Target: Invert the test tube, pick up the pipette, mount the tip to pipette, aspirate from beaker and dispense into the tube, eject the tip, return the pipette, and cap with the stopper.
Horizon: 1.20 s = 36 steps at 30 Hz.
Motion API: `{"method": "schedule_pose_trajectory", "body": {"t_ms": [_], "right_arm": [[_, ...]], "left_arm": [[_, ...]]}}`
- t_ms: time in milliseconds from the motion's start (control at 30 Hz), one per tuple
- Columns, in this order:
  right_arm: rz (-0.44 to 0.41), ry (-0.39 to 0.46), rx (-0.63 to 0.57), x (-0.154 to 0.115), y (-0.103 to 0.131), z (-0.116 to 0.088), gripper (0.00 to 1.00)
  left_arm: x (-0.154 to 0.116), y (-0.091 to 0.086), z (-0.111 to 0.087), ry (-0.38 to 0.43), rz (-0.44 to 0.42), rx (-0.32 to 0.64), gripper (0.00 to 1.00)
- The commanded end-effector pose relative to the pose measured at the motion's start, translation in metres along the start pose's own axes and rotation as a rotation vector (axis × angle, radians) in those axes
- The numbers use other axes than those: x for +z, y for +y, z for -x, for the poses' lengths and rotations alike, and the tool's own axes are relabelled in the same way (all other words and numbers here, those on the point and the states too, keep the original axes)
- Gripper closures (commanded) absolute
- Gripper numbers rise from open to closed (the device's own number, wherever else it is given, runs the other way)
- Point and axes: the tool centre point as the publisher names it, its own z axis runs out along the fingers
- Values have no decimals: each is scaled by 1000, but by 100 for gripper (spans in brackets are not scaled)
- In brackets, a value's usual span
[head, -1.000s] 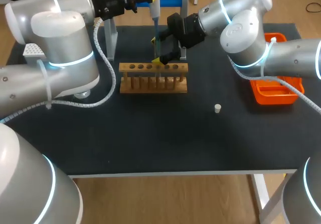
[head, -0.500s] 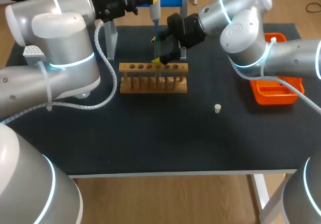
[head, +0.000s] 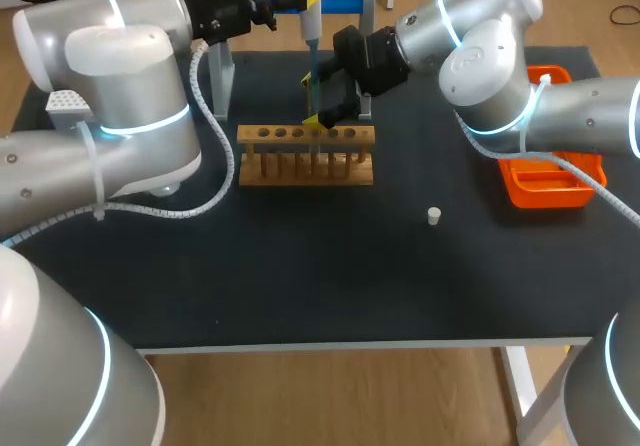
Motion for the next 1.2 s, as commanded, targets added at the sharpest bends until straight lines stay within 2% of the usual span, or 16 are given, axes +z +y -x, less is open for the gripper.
{"method": "schedule_pose_trajectory", "body": {"t_ms": [33,333,433,867,1200], "right_arm": [[-2,4,1,-1,0,1,0],[-2,4,1,-1,0,1,0],[2,-5,5,-9,-5,0,0],[40,-69,24,-52,-21,-12,0],[128,-153,15,-101,-20,-24,0]], "left_arm": [[1,1,1,0,-3,1,100],[1,1,1,0,-3,1,100],[1,1,1,0,-3,1,100],[1,1,1,0,-3,1,100],[1,1,1,0,-3,1,100]]}}
